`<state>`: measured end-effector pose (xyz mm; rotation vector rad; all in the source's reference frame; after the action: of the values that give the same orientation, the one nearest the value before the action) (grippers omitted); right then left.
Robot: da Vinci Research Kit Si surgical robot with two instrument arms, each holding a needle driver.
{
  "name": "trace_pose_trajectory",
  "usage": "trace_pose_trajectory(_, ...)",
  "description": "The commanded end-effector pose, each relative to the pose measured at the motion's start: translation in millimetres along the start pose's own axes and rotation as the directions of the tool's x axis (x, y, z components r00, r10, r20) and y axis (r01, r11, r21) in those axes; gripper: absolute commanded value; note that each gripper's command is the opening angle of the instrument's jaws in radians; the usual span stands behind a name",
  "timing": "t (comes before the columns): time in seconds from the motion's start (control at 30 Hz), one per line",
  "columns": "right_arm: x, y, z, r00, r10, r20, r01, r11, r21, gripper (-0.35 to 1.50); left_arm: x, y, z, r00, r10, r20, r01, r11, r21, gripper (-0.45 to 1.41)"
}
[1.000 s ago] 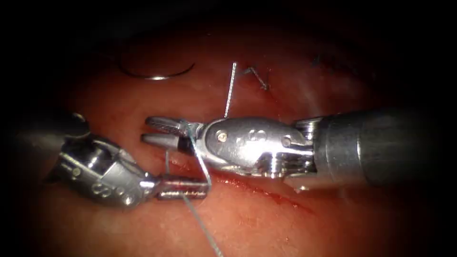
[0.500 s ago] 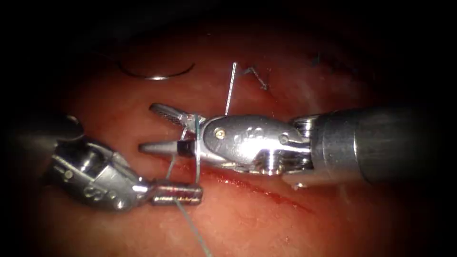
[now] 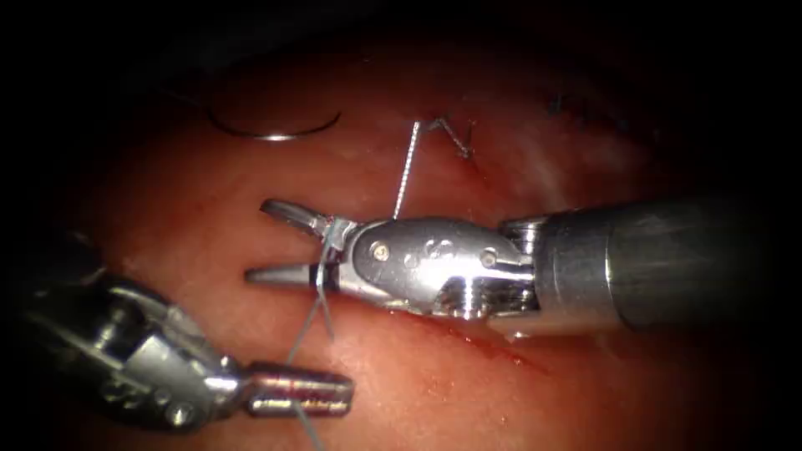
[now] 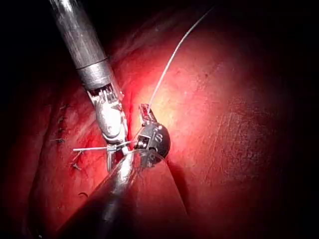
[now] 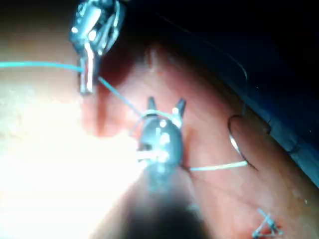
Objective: Wound Closure
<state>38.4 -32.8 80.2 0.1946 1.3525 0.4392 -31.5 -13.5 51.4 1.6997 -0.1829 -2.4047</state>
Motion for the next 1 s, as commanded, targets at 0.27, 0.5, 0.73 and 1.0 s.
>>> trace_pose_trajectory(0.27,-1.4,-2.2,-0.1,1.0,-0.017,0.004,0.017,1.0,0.019,0.56,-3.2,-2.1,0.2,1.0,0.0,0.02,0.0,1.0,0.012,-0.45)
trace_pose_trajectory(0.5,-1.2,-3.5,0.0,1.0,-0.02,0.003,0.02,0.999,0.031,0.56,-5.7,-4.2,1.0,1.0,-0.014,0.006,0.014,1.0,0.016,-0.45)
trace_pose_trajectory(0.73,-1.4,-4.4,0.0,1.0,-0.027,0.003,0.027,0.999,0.042,0.56,-7.4,-6.9,1.8,0.998,-0.044,-0.039,0.045,0.998,0.041,-0.45)
trace_pose_trajectory(1.0,-1.6,-4.6,0.0,1.0,-0.029,-0.004,0.029,0.998,0.06,0.56,-9.4,-8.6,2.7,0.995,-0.07,-0.069,0.074,0.996,0.051,-0.45)
